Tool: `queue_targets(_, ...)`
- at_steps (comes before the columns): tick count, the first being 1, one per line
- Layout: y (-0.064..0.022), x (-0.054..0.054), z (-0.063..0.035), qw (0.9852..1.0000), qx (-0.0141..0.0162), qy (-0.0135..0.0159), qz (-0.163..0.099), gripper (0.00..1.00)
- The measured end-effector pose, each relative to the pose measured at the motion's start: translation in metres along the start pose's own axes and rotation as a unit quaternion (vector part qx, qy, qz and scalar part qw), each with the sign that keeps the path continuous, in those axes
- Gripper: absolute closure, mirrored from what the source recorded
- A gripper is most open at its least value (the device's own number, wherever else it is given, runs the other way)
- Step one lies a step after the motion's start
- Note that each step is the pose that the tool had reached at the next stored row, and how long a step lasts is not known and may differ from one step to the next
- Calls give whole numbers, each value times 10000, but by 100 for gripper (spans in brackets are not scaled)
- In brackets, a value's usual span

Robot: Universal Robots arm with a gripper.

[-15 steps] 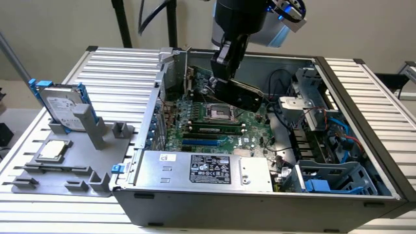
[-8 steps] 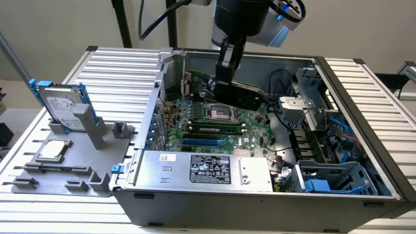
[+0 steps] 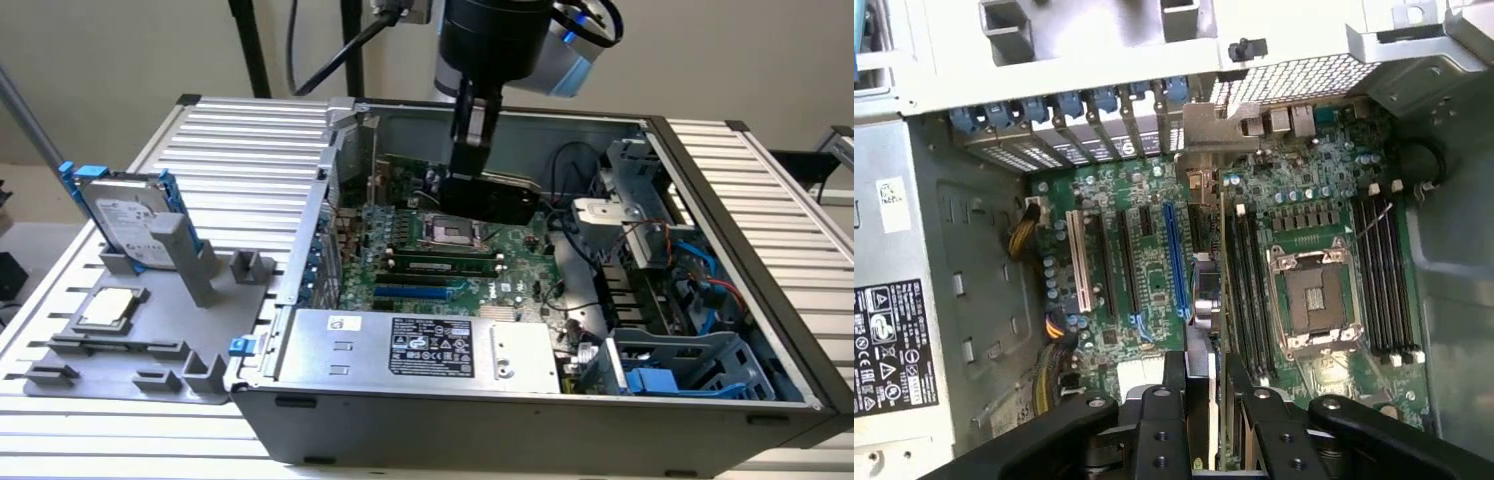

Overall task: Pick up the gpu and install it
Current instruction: 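Insert the gpu into the slot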

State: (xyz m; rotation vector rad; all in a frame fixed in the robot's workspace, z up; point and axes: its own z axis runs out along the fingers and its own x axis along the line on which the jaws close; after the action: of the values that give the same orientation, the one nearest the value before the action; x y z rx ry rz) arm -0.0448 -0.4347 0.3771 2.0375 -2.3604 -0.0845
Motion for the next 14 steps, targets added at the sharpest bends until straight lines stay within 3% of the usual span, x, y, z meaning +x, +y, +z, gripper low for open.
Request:
queue_targets(5,-3,11,54,9994,-7,15,-333,73)
queue_targets(14,85,121,171,9991,9,5,-419,73)
